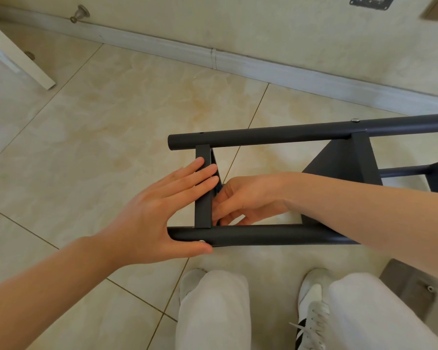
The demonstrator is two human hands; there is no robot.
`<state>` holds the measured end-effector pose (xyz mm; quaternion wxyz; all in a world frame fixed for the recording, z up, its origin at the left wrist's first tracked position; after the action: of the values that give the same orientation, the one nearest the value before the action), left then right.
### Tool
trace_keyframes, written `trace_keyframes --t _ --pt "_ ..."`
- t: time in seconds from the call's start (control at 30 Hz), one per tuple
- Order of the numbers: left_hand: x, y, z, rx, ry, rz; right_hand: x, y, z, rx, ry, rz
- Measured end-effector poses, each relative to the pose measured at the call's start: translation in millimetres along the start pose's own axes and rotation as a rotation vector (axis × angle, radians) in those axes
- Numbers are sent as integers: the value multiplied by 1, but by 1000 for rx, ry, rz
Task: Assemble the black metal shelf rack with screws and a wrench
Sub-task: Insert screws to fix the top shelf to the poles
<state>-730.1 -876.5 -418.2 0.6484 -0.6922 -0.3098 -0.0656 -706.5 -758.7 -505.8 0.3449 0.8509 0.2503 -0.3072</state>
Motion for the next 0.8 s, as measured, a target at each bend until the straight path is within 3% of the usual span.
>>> trace_keyframes --t 0.33,0.8 --pt "1 0 -2 -5 -3 -4 1 7 5 12 17 -87" --pt "3 2 -3 2 8 22 2 5 0 -2 -3 -12"
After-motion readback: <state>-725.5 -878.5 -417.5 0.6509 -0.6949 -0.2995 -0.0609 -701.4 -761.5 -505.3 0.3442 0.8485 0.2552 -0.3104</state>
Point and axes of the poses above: each hand's wrist, its own z-axis towards the middle knuckle, its own y-axis out of the palm, x = y × z, the point moved 7 cm from there along z, towards the middle knuckle, and after that the axes turned 14 degrees about -x, right-handed, at the moved point
